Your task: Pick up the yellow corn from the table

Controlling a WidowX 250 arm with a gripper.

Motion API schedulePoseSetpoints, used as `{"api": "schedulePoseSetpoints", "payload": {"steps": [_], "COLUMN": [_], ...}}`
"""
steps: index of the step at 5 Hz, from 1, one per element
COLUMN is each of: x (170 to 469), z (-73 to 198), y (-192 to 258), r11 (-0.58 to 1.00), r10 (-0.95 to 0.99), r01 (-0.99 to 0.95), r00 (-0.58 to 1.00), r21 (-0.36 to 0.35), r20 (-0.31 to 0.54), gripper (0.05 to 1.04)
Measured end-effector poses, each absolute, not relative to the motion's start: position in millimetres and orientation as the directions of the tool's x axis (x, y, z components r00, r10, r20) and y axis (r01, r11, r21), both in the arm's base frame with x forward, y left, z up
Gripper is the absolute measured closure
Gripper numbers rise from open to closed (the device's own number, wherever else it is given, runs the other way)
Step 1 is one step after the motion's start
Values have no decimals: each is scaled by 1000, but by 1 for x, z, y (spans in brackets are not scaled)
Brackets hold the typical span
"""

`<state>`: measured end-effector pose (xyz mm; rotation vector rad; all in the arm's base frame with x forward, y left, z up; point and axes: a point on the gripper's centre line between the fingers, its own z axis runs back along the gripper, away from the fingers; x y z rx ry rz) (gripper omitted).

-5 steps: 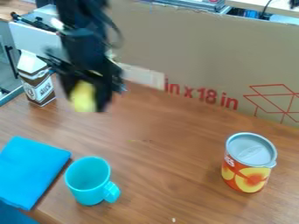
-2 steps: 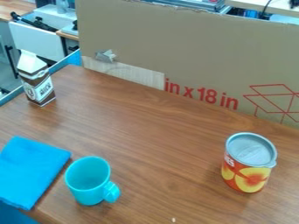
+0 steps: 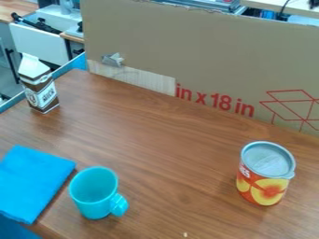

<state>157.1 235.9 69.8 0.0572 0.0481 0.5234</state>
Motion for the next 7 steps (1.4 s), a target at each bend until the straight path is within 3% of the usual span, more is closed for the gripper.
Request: {"api": "schedulePoseSetpoints", "payload": {"steps": [4,5,6,7], "x": [184,188,190,191], "z": [22,21,22,31], "y": [245,249,252,250], "r11": [921,926,928,925], "r10": [390,376,371,378], "r01": [-390,-377,-373,-380], "r00": [919,925,926,924], "r21": [1,-5,-15,-21], "r20": [-60,-52,-66,-57], "gripper": [408,356,161,78]}}
